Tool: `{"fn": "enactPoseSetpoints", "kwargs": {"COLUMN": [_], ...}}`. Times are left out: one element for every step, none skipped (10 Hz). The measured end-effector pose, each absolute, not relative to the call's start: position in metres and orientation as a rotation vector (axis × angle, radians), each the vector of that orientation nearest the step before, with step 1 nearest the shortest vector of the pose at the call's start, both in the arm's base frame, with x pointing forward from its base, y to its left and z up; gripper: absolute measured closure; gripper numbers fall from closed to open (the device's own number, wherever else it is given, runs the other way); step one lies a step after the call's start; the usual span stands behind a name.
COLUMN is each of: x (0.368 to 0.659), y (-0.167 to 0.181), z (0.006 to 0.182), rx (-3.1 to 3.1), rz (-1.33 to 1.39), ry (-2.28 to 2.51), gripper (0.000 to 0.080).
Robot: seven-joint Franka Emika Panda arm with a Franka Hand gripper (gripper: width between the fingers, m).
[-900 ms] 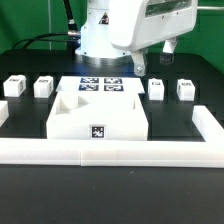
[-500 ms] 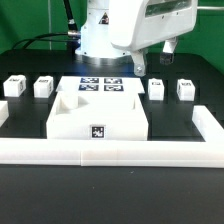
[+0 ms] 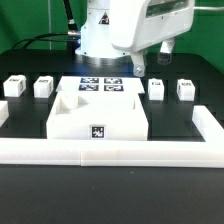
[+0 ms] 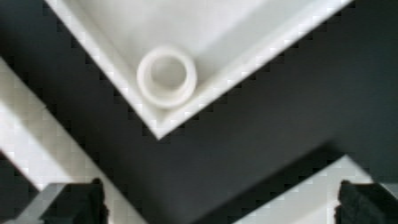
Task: Assemble square table
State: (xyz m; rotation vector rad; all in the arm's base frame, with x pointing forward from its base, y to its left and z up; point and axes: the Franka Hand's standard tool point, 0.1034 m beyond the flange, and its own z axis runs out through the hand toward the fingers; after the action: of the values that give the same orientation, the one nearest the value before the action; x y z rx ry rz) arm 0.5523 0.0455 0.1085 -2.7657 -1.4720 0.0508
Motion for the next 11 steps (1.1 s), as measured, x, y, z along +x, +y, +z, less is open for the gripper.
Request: {"fn": "enactPoseSetpoints", "kwargs": {"x": [0.536, 0.517, 0.506, 0.499, 0.496, 0.497, 0.497, 0.497, 0.497, 0.497, 0.494], "y": [0.039, 0.025, 0.008, -0.006, -0.012, -0.01, -0.01, -0.011, -0.011, -0.011, -0.012], "z": [0.103, 0.098, 0.092, 0.086, 0.083, 0.084, 0.083, 0.083, 0.083, 0.083, 0.081], "rx": [-2.706, -2.558, -2.426, -2.308, -2.251, -2.241, -2.243, -2.244, -2.245, -2.245, -2.251], "rz": [0.021, 0.007, -0.011, -0.022, -0.012, -0.012, -0.011, -0.01, -0.01, -0.009, -0.007], "ry": [-1.601, -1.838, -2.02, -2.16, -2.212, -2.227, -2.225, -2.223, -2.223, -2.222, -2.218], "gripper": [0.015, 0.015, 0.015, 0.015, 0.015, 0.015, 0.015, 0.015, 0.015, 0.015, 0.015]}}
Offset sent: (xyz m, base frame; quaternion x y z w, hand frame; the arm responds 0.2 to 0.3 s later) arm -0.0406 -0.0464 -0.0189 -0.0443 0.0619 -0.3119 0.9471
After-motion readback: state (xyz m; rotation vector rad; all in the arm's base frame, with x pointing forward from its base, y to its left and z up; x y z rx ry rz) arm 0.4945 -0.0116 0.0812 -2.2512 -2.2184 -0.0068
